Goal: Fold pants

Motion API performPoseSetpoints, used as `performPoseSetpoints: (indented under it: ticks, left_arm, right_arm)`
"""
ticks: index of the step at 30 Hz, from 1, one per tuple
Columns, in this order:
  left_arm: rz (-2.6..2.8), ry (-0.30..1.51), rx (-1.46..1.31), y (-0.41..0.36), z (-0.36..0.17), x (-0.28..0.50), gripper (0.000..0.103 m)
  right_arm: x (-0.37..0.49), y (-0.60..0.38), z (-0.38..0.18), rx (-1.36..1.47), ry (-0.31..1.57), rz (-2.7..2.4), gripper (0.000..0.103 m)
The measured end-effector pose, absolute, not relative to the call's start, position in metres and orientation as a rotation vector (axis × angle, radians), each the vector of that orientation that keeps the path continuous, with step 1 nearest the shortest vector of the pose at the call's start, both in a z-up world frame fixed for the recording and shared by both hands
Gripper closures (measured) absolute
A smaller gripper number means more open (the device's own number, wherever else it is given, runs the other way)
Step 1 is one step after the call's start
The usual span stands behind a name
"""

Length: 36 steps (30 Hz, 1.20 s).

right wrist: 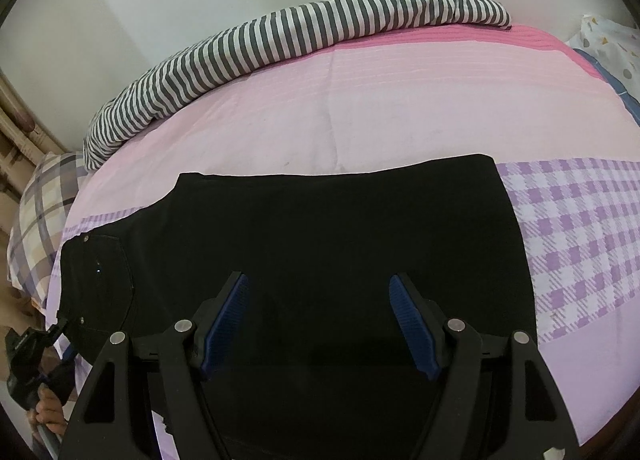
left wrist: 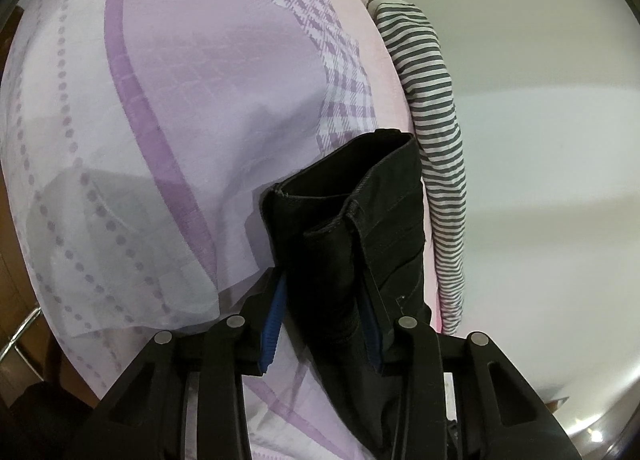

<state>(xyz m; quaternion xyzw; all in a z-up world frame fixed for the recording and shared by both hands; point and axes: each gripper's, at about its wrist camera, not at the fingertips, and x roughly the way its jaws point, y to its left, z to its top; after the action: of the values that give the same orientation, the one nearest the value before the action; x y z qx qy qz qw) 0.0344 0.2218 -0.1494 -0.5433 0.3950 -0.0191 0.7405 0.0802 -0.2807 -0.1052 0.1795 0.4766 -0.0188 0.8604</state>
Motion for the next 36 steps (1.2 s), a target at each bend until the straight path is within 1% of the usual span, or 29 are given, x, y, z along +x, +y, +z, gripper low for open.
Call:
performPoseSetpoints:
  ticks: [6,9,11,12,13,14,17,26,31,36]
  left_arm:
    - [-0.048,0.872,-1.219,0.225,-0.151,0.037,0.064]
    - [-0.043,0.871,-1.224,0.225,-0.15,0.042,0.061]
    - [-0.042,0.871,-1.215,0.223,-0.149,0.044,0.061]
    - [-0.036,0.877,-1.193,0.222,-0.148,0.045,0.063]
    - [-0.028,0.883,-1.178,0.222,-0.148,0.045,0.071]
    - [-0.028,0.878,-1.173,0.221,-0.148,0.043,0.076]
    - [-0.027,0.862,-1.172,0.22,-0.143,0.04,0.08]
    - [-0.136,0.787,-0.826,0.168,-0.058,0.053,0.084]
    - [-0.25,0.775,-0.68,0.125,-0.023,0.066,0.086]
    - [-0.402,0.776,-0.565,0.069,0.0,0.076,0.087]
  right_arm:
    - [0.081,-0.281,-0.105,0.381,1.004,-0.038,0.032]
    - [0.081,-0.28,-0.106,0.379,1.006,-0.032,0.032]
    - [0.081,-0.278,-0.106,0.377,1.006,-0.028,0.032]
    - [0.081,-0.278,-0.106,0.376,1.006,-0.026,0.032]
    - [0.081,-0.277,-0.105,0.374,1.003,-0.028,0.032]
    - [0.081,-0.277,-0.104,0.374,1.0,-0.027,0.032]
    - [0.08,-0.278,-0.103,0.381,0.996,-0.031,0.032]
    - [0.077,-0.285,-0.085,0.415,0.947,-0.025,0.032]
    - [0.071,-0.295,-0.066,0.447,0.893,-0.031,0.032]
    - [0.064,-0.316,-0.048,0.489,0.839,-0.056,0.032]
